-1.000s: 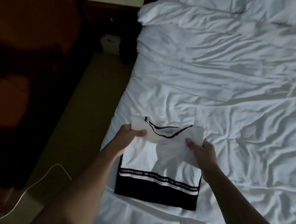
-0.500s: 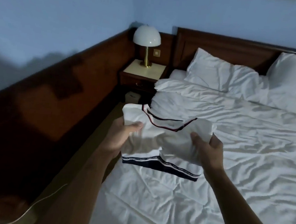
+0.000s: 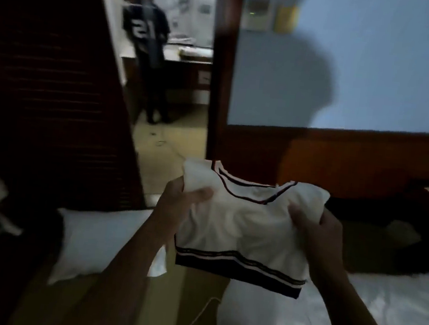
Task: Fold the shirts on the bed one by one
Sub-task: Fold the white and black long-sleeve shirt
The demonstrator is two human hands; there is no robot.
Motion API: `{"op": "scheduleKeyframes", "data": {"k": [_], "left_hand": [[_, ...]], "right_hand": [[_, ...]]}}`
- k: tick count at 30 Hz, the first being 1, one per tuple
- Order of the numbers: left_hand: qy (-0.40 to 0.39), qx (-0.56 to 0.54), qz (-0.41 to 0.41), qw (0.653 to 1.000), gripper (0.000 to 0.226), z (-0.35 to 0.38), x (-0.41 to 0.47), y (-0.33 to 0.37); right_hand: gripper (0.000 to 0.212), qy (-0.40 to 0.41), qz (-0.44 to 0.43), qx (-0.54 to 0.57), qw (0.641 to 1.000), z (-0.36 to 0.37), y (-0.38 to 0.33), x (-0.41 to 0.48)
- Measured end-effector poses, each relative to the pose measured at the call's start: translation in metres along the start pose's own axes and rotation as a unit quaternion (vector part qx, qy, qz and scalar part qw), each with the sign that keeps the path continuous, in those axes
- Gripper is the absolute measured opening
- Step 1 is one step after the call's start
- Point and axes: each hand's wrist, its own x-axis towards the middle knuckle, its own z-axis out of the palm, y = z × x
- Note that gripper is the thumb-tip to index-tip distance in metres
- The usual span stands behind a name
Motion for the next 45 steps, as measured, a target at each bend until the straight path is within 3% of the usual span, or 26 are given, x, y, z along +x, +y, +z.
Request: {"op": "scheduleKeyframes", "data": {"k": [4, 7, 15, 20, 29, 33, 39, 45], "left_hand": [[0.143, -0.038, 0.004, 0.989, 0.027, -0.138, -0.057, 0.009], [0.271, -0.051, 0.010, 0.961, 0.027, -0.235, -0.104, 0.014], [0.503, -0.056, 0.046, 0.861, 0.023, -0.479, -0.213, 0.013], [0.615, -0.057, 0.046, 0.785, 0.019, -0.596, -0.272, 0.018], [0.727, -0.098, 0.018, 0.680, 0.026, -0.736, -0.321, -0.013], [0.771, -0.123, 0.022, 0.624, 0.027, -0.787, -0.311, -0.047], [0.813, -0.156, 0.043, 0.560, 0.032, -0.871, -0.289, -0.120], [0.816, -0.135, 0.041, 0.561, 0.030, -0.957, -0.284, -0.216]], "right_hand": [[0.008, -0.157, -0.013, 0.008, 0.988, 0.134, -0.016, -0.018], [0.010, -0.261, -0.024, 0.013, 0.965, 0.245, -0.028, -0.045], [0.008, -0.463, -0.033, 0.041, 0.885, 0.548, -0.051, -0.163], [0.011, -0.552, -0.035, 0.042, 0.832, 0.704, -0.056, -0.254], [0.009, -0.676, -0.059, 0.039, 0.733, 0.897, -0.046, -0.363], [0.019, -0.722, -0.071, 0.013, 0.689, 0.977, -0.019, -0.390], [0.010, -0.747, -0.096, -0.001, 0.658, 1.091, 0.044, -0.433], [0.019, -0.764, -0.070, 0.005, 0.641, 1.174, 0.142, -0.472]]}}
